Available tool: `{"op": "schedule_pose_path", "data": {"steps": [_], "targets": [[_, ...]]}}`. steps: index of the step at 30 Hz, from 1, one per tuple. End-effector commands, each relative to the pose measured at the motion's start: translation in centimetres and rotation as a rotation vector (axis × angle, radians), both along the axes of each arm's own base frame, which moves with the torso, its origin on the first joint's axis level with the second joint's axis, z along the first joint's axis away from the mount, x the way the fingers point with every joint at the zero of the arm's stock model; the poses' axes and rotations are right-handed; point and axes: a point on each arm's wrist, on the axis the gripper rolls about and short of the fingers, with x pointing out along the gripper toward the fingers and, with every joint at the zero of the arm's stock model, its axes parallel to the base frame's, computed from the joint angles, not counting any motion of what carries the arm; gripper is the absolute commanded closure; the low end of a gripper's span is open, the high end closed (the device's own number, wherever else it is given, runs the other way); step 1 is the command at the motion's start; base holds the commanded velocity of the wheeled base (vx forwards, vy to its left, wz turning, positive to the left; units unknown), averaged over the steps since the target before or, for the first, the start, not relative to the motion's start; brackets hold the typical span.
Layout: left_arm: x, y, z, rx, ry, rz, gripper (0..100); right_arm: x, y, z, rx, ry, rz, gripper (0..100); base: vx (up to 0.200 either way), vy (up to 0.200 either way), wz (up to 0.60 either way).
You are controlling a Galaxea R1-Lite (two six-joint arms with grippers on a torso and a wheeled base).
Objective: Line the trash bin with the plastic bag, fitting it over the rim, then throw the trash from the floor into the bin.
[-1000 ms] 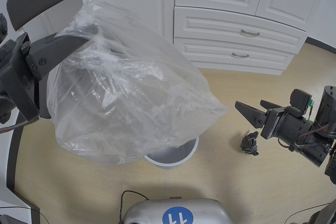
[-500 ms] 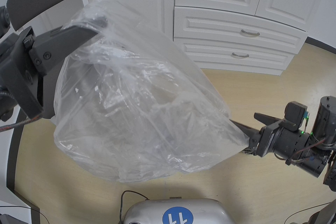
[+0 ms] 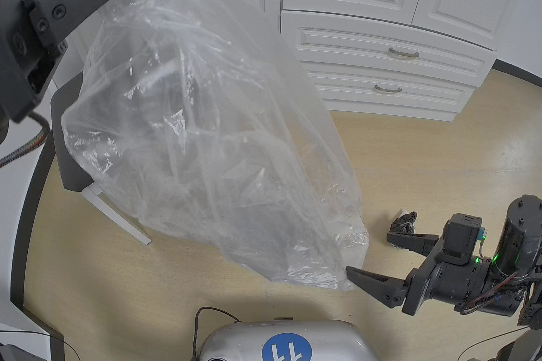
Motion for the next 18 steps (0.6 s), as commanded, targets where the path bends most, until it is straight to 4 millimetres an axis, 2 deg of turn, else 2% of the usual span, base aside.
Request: {"op": "schedule_pose_path", "data": {"steps": [1,6,10,18], "targets": [[-0.7,-0.3,0.4,-0.016,-0.005,-0.043,100,-0.1,1.3,-0.8,0.0,0.053,0.04,0,0.0,0.0,0.0],[-1.4,-0.2,0.5,-0.029,-0.002,-0.075,100,0.7,3.1,-0.8,0.114,0.096,0.021,0,0.0,0.0,0.0],[-1.7,0.1,0.5,-0.032,-0.007,-0.076,100,2.3,3.9,-0.1,0.24,0.028,-0.049,0,0.0,0.0,0.0],[-1.9,0.3,0.1,-0.025,-0.007,-0.077,100,4.0,2.4,0.6,0.29,-0.033,-0.138,0,0.0,0.0,0.0]]}}
